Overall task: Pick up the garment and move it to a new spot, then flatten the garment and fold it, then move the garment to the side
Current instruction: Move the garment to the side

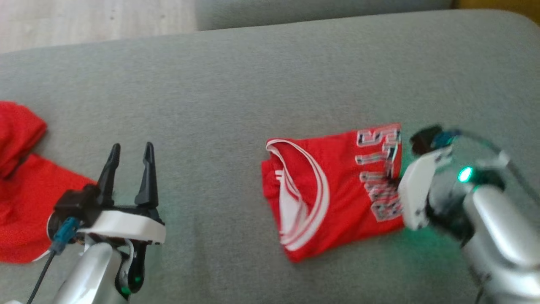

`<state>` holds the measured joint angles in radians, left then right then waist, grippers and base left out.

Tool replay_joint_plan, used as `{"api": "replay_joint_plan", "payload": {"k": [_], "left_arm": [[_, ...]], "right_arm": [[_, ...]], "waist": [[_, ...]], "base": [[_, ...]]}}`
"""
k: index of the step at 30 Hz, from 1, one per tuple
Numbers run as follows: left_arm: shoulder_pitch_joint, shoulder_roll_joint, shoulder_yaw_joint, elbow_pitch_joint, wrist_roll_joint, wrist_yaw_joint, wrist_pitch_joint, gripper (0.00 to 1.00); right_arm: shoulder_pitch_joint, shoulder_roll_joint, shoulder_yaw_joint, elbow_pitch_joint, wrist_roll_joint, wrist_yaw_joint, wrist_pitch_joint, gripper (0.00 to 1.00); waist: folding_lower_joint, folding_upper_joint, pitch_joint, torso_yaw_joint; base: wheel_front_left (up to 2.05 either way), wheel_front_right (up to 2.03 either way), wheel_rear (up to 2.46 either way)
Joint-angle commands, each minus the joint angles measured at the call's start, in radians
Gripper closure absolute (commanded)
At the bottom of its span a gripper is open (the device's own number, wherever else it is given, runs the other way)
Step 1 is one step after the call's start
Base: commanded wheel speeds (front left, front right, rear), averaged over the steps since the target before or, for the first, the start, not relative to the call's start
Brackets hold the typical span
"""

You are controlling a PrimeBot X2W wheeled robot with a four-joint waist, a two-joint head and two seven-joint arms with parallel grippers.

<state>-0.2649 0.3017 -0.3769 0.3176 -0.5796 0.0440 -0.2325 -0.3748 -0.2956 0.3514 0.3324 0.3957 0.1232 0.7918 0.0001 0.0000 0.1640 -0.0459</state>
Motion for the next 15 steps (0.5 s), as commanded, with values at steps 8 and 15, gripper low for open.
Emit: {"api": "replay_joint_plan", "payload": {"k": [8, 15], "left_arm": [[-0.090, 0.034, 0.052, -0.054, 0.017, 0.003, -0.018, 0.00], [-0.132, 0.041, 0.042, -0.080, 0.033, 0.008, -0.009, 0.00]], "right_arm": [[-0.254, -0.234, 0.041, -0.005, 0.030, 0.008, -0.082, 1.00], [-0.352, -0.360, 0.003, 0.106, 0.018, 0.008, -0.147, 1.00]], "waist": [[-0.0001, 0.0000, 0.065, -0.115], [-0.0001, 0.0000, 0.121, -0.166]], "base": [[0.00, 0.00, 0.00], [0.00, 0.00, 0.00]]}}
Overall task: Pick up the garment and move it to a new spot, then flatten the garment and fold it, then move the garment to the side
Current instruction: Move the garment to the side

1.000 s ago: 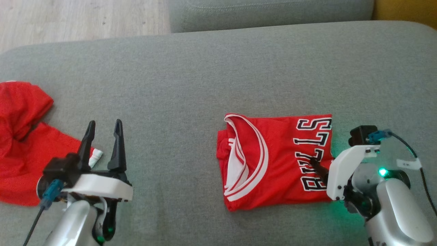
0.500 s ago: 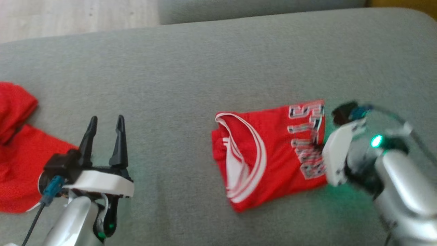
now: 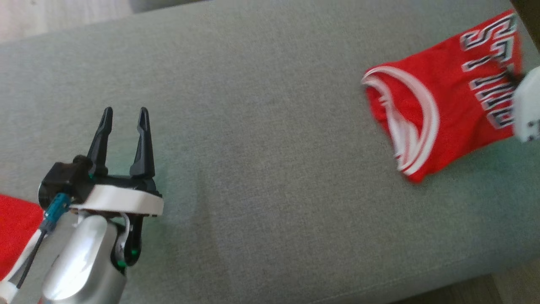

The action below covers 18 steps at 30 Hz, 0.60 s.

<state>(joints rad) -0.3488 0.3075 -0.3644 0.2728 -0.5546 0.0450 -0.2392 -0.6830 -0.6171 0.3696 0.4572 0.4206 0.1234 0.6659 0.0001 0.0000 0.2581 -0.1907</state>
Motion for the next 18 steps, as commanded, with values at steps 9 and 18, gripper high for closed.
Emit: {"api": "replay_joint_plan", "payload": {"k": [9, 18], "left_arm": [[-0.092, 0.054, 0.017, -0.067, 0.024, 0.008, 0.019, 0.00], [-0.106, 0.049, 0.001, -0.054, 0.022, -0.002, 0.020, 0.00]], "right_arm": [[-0.114, -0.092, -0.101, 0.149, -0.081, 0.007, -0.169, 1.00], [-0.144, -0.064, -0.153, 0.272, -0.123, 0.007, -0.327, 0.00]], "waist": [[-0.0001, 0.0000, 0.093, -0.034], [-0.0001, 0.0000, 0.088, -0.003]], "base": [[0.00, 0.00, 0.00], [0.00, 0.00, 0.00]]}}
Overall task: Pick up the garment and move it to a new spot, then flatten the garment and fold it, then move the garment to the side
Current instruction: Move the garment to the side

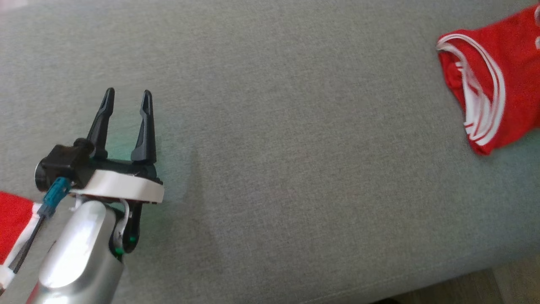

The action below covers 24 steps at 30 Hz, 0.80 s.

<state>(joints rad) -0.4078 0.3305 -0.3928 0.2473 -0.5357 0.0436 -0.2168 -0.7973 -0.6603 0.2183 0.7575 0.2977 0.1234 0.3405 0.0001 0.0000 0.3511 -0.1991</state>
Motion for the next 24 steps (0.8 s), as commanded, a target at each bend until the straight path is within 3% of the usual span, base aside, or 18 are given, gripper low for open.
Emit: {"api": "replay_joint_plan", "payload": {"k": [1, 6, 11, 18, 24], "left_arm": [[-0.045, 0.024, 0.030, -0.024, 0.001, -0.002, -0.004, 0.00], [-0.018, 0.005, 0.035, 0.012, -0.014, -0.008, -0.022, 0.00], [0.036, -0.016, 0.045, 0.052, -0.027, -0.014, -0.036, 0.00], [0.143, -0.022, 0.077, 0.080, -0.041, -0.004, -0.043, 0.00], [0.218, -0.035, 0.098, 0.078, -0.043, -0.004, -0.044, 0.00]], "right_arm": [[-0.031, -0.020, 0.005, -0.025, -0.011, 0.007, -0.028, 0.00], [-0.008, 0.023, 0.018, -0.030, -0.003, 0.007, -0.138, 0.00], [0.107, 0.111, 0.015, -0.127, 0.062, 0.007, -0.247, 0.00], [0.369, 0.304, -0.074, -0.339, 0.079, 0.007, -0.400, 0.00], [0.578, 0.437, -0.138, -0.472, -0.003, 0.007, -0.394, 0.00]], "waist": [[-0.0001, 0.0000, -0.012, 0.011], [-0.0001, 0.0000, -0.080, 0.054], [-0.0001, 0.0000, -0.181, 0.107], [-0.0001, 0.0000, -0.296, 0.149], [-0.0001, 0.0000, -0.343, 0.175]], "base": [[0.00, 0.00, 0.00], [0.00, 0.00, 0.00], [0.00, 0.00, 0.00], [0.00, 0.00, 0.00], [0.00, 0.00, 0.00]]}}
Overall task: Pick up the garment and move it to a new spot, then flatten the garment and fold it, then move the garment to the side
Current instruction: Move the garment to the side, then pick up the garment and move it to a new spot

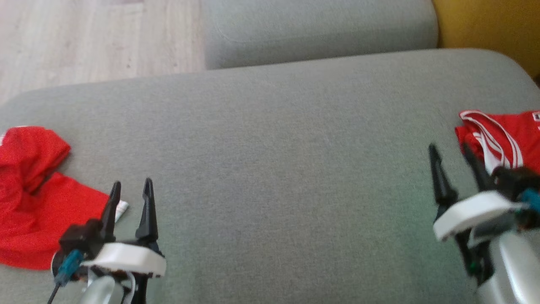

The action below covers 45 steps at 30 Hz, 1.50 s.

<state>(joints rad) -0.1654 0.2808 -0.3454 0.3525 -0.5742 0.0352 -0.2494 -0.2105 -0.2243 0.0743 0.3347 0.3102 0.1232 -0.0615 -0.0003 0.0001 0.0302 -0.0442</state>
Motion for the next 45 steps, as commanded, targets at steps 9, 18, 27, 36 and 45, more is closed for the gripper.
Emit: {"api": "replay_joint_plan", "payload": {"k": [9, 18, 27, 36, 45], "left_arm": [[0.021, 0.003, 0.084, -0.041, 0.005, 0.008, -0.012, 0.00], [0.008, -0.001, 0.077, -0.062, 0.018, 0.008, -0.012, 0.00], [0.029, 0.017, 0.084, -0.107, 0.020, 0.037, 0.003, 0.00], [0.090, 0.036, 0.105, -0.162, 0.000, 0.066, 0.019, 0.00], [0.107, 0.054, 0.141, -0.231, -0.017, 0.109, 0.039, 0.00]], "right_arm": [[0.122, 0.077, -0.022, -0.195, -0.086, 0.008, 0.100, 0.00], [0.160, 0.098, -0.026, -0.251, -0.088, 0.008, 0.131, 0.00], [0.166, 0.098, -0.001, -0.232, -0.084, 0.008, 0.128, 0.00], [0.138, 0.107, 0.048, -0.214, -0.069, 0.008, 0.121, 0.00], [0.133, 0.110, 0.050, -0.210, -0.064, 0.008, 0.107, 0.00]], "waist": [[0.0003, -0.0001, -0.031, 0.012], [0.0003, -0.0001, -0.019, 0.129], [0.0003, -0.0001, -0.019, 0.343], [0.0003, -0.0001, -0.017, 0.446], [0.0003, -0.0001, -0.006, 0.426]], "base": [[0.00, 0.00, 0.00], [0.00, 0.00, 0.00], [0.00, 0.00, 0.00], [0.00, 0.00, 0.00], [0.00, 0.00, 0.00]]}}
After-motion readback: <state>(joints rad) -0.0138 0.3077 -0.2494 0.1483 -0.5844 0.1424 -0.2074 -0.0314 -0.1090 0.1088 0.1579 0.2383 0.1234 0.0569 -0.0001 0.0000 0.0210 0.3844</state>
